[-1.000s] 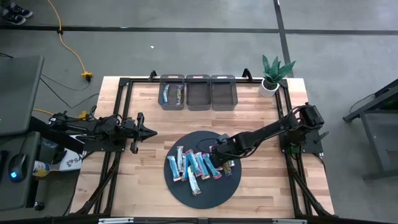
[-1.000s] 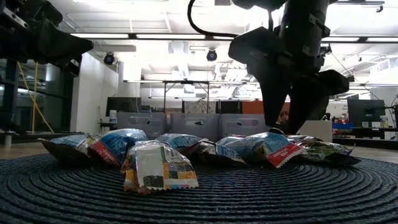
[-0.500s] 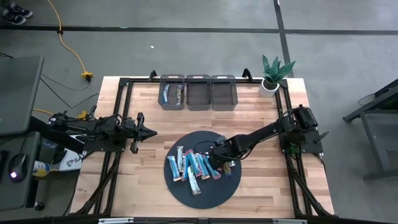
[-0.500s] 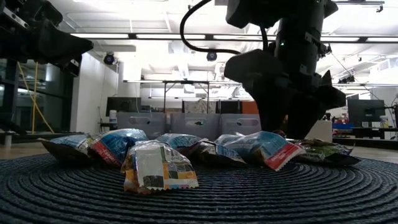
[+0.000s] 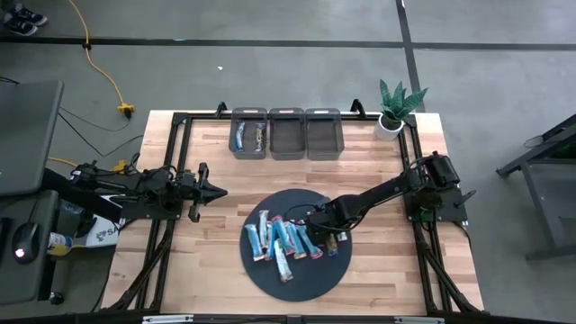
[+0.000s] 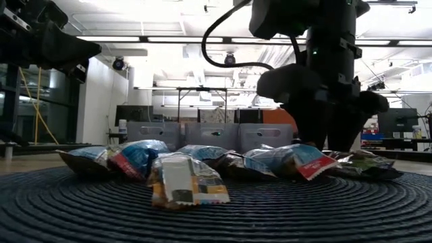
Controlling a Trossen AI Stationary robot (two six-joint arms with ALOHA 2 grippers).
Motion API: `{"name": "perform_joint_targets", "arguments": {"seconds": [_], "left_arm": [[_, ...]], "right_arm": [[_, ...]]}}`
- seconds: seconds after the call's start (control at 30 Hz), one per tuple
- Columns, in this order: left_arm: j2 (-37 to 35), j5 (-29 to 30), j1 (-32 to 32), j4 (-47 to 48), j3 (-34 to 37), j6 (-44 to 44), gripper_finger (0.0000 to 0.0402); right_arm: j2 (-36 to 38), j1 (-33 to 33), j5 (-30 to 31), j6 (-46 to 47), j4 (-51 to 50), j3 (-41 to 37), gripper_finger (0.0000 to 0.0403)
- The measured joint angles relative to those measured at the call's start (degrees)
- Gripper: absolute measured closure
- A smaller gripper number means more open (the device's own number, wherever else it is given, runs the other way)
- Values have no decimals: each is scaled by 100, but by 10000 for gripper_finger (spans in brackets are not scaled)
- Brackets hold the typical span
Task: Pick and place Granola Bars by type
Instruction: Put the blue granola bar into the left black bin
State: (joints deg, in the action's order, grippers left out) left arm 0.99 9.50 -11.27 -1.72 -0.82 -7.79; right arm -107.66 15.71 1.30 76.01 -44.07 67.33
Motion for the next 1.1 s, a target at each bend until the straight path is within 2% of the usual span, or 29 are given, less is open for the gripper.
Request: {"name": "perform_joint_targets", "arguments": {"seconds": [0.5, 1.1], "left_arm": [[-1, 0, 0, 1, 0, 0, 400], [-1, 0, 1, -1, 0, 0, 400]], "right_arm": [[-13, 2, 2, 66, 262, -7, 250], [-2, 0, -327, 26, 369, 74, 329]]}}
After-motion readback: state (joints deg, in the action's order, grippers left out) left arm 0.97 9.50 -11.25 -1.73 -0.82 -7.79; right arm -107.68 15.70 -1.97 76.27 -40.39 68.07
